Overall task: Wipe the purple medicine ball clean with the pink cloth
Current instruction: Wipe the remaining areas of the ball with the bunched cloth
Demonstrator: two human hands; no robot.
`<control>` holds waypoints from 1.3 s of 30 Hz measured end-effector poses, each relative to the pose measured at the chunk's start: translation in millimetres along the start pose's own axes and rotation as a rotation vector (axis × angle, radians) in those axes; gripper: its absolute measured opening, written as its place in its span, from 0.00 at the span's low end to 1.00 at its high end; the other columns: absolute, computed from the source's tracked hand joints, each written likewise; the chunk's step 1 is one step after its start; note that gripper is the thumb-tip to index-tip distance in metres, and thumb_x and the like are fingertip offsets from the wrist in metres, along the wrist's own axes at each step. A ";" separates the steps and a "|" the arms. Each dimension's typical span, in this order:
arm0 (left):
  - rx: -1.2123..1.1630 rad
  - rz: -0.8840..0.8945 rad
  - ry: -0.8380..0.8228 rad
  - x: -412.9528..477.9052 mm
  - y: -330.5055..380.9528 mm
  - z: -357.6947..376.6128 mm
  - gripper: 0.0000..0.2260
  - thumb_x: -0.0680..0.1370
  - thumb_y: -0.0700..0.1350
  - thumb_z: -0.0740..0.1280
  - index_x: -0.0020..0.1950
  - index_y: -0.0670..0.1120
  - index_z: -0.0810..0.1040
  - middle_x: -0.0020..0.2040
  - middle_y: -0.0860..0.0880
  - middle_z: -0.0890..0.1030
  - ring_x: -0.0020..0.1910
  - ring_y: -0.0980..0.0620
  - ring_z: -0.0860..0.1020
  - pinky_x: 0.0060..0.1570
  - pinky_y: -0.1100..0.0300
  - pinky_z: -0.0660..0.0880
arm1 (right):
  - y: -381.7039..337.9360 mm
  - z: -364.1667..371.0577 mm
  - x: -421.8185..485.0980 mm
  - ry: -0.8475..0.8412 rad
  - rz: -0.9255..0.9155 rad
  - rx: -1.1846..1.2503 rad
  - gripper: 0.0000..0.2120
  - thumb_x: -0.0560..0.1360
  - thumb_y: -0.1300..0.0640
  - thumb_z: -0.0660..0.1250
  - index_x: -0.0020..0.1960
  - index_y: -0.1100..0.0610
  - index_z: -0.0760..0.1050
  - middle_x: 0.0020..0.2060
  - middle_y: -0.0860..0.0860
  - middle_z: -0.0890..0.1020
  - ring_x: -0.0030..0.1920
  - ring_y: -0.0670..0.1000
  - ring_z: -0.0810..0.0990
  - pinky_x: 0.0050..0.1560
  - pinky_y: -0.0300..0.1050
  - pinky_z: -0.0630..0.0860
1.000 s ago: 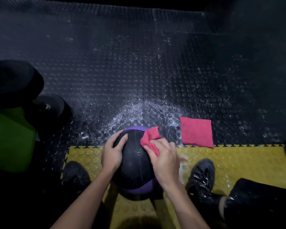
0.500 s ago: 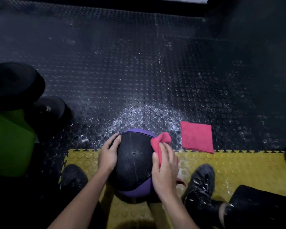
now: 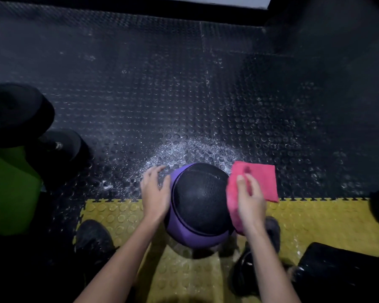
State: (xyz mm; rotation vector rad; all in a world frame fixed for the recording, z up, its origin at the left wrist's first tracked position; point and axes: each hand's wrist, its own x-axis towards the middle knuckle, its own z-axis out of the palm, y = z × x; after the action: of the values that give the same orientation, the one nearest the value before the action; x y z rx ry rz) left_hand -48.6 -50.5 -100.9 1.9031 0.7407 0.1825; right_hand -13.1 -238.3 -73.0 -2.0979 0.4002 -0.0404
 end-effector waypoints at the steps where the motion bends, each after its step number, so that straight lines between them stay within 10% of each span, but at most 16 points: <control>1: 0.008 0.059 -0.099 -2.8 2.0 6.2 0.16 0.79 0.45 0.62 0.66 0.46 0.73 0.69 0.47 0.69 0.69 0.49 0.64 0.70 0.51 0.61 | 4.5 8.8 -4.8 -0.007 -0.088 -0.069 0.18 0.76 0.49 0.63 0.64 0.55 0.71 0.61 0.50 0.75 0.63 0.52 0.71 0.59 0.41 0.64; 5: 0.083 0.132 -0.315 -17.8 -3.3 22.1 0.23 0.78 0.56 0.53 0.72 0.51 0.66 0.73 0.52 0.64 0.73 0.52 0.59 0.72 0.59 0.52 | 9.9 15.3 12.2 -0.005 -0.078 -0.105 0.19 0.75 0.50 0.64 0.65 0.53 0.70 0.62 0.52 0.75 0.62 0.54 0.72 0.57 0.43 0.66; 12: 0.277 0.179 -0.048 -42.5 8.2 22.7 0.12 0.79 0.51 0.60 0.60 0.50 0.75 0.54 0.49 0.74 0.58 0.48 0.69 0.57 0.55 0.63 | -3.4 6.1 65.6 -0.158 -0.015 -0.124 0.16 0.75 0.52 0.65 0.62 0.53 0.74 0.57 0.52 0.79 0.58 0.55 0.75 0.56 0.44 0.69; 16: 0.353 0.324 -0.187 -25.9 31.4 35.6 0.28 0.74 0.65 0.53 0.69 0.54 0.68 0.69 0.52 0.68 0.70 0.52 0.62 0.68 0.50 0.55 | -16.0 -0.9 57.1 -0.249 -0.105 -0.069 0.16 0.74 0.54 0.67 0.61 0.53 0.75 0.51 0.46 0.79 0.53 0.46 0.75 0.53 0.37 0.67; 21: 0.482 0.143 -0.358 -4.6 27.1 47.8 0.24 0.77 0.64 0.56 0.72 0.58 0.65 0.74 0.57 0.63 0.74 0.51 0.58 0.71 0.45 0.57 | 4.2 10.2 27.1 0.014 0.034 -0.019 0.18 0.74 0.56 0.67 0.63 0.57 0.73 0.59 0.53 0.78 0.60 0.53 0.75 0.56 0.38 0.66; 25: 0.467 0.049 -0.329 8.6 34.2 51.6 0.22 0.78 0.62 0.55 0.71 0.58 0.66 0.73 0.57 0.64 0.73 0.50 0.61 0.69 0.43 0.60 | -7.1 28.8 -17.9 0.147 -0.412 -0.076 0.13 0.70 0.63 0.70 0.54 0.61 0.78 0.49 0.55 0.82 0.50 0.49 0.77 0.54 0.27 0.64; 29: 0.425 0.008 -0.332 11.3 29.8 48.6 0.23 0.77 0.60 0.54 0.72 0.58 0.64 0.73 0.56 0.64 0.72 0.48 0.62 0.68 0.41 0.61 | -4.0 35.0 -28.6 0.072 -0.585 -0.110 0.13 0.69 0.61 0.69 0.53 0.60 0.79 0.47 0.54 0.81 0.48 0.50 0.78 0.53 0.38 0.70; 35: 0.403 0.045 -0.209 -23.2 20.9 49.7 0.30 0.73 0.70 0.52 0.72 0.59 0.63 0.74 0.57 0.62 0.73 0.51 0.59 0.70 0.45 0.59 | -10.2 18.7 47.7 0.019 -0.022 -0.183 0.15 0.73 0.56 0.67 0.60 0.55 0.75 0.54 0.54 0.81 0.56 0.56 0.77 0.52 0.43 0.69; 39: 0.331 -0.038 -0.172 -10.0 17.9 51.0 0.26 0.75 0.66 0.57 0.71 0.59 0.66 0.74 0.55 0.65 0.73 0.50 0.61 0.69 0.46 0.61 | -13.3 28.2 14.9 0.117 -0.200 -0.183 0.14 0.71 0.59 0.69 0.57 0.55 0.77 0.50 0.53 0.81 0.51 0.54 0.78 0.48 0.41 0.67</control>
State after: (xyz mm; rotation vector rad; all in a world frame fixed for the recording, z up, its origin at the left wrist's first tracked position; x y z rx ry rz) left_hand -26.7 -100.6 -106.3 2.1826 0.7219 -0.1353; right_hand 9.8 -213.1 -78.9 -2.3173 0.2702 -0.2537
